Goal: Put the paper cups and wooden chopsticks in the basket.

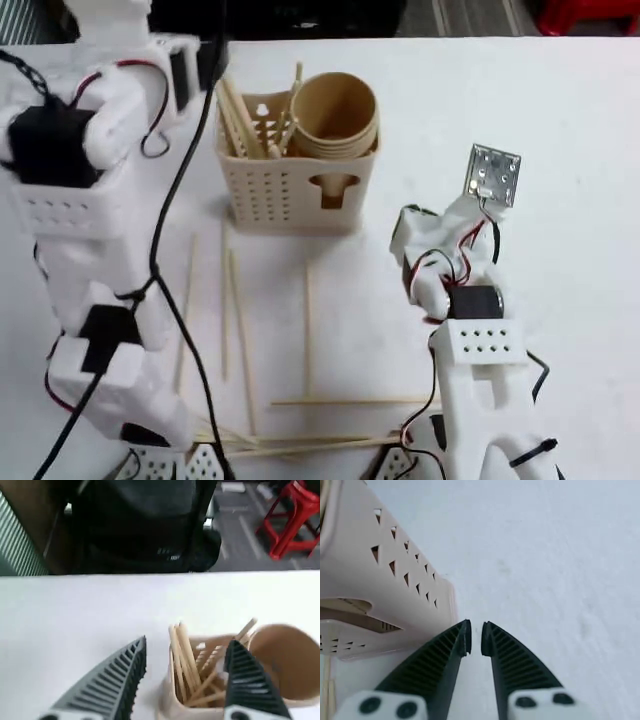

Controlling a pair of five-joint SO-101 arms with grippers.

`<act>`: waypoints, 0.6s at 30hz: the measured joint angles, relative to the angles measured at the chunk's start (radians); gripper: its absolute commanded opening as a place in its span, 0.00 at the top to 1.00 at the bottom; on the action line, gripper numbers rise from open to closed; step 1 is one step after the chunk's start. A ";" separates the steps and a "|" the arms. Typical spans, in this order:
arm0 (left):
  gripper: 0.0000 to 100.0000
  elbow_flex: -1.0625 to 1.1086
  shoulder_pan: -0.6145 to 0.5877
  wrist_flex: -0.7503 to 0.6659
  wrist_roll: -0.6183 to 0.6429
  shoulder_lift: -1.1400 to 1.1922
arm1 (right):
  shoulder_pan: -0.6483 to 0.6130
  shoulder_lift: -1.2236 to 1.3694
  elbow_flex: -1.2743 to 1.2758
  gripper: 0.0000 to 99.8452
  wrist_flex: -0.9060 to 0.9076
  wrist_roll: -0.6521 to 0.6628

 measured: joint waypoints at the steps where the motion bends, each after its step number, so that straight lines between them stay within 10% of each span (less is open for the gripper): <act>1: 0.74 0.028 -0.015 0.008 -0.009 -0.014 | 0.000 0.000 0.000 0.95 0.000 0.000; 18: 0.71 1.063 -0.089 -0.034 -0.166 -0.511 | 0.000 0.000 0.000 0.95 0.000 0.000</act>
